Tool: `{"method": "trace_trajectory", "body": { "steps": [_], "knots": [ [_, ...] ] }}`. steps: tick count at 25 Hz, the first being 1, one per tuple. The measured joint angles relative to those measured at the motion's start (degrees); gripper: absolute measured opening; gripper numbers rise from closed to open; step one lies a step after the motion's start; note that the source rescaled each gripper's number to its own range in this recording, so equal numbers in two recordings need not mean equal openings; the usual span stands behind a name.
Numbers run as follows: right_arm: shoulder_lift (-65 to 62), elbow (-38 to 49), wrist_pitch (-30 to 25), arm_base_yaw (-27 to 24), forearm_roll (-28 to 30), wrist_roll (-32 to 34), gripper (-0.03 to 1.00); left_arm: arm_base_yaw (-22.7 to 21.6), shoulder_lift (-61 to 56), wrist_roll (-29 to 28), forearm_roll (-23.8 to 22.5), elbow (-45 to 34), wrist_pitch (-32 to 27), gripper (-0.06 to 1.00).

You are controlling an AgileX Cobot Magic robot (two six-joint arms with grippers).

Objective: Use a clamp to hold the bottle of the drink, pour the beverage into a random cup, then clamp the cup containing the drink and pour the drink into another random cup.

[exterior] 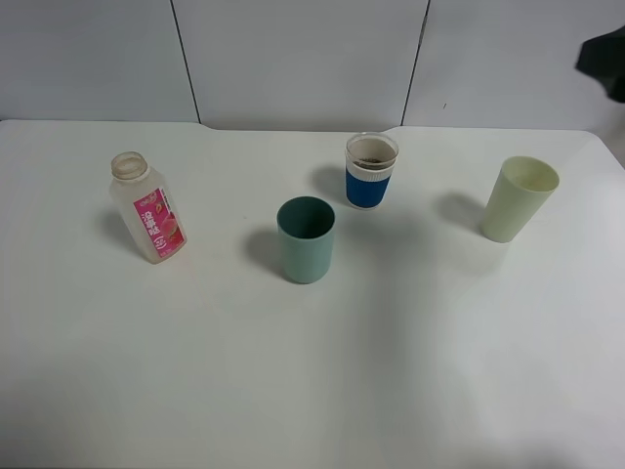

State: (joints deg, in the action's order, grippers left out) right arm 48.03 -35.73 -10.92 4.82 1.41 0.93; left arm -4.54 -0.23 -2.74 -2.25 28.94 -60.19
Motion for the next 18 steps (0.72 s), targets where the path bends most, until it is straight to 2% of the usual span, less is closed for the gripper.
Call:
{"method": "trace_trajectory", "body": {
  "steps": [5,10,18],
  "knots": [
    [-11.5,0.0,-9.1,-7.8,-0.1,0.1,1.0,0.0,0.0,0.0,0.0,0.0,0.0,1.0],
    [-21.6,0.0,-18.2,-8.5,-3.0,0.1,1.0,0.0,0.0,0.0,0.0,0.0,0.0,1.0],
    [-37.4,-2.9,-32.2,-8.5,-2.3,0.1,1.0,0.0,0.0,0.0,0.0,0.0,0.0,1.0]
  ]
}}
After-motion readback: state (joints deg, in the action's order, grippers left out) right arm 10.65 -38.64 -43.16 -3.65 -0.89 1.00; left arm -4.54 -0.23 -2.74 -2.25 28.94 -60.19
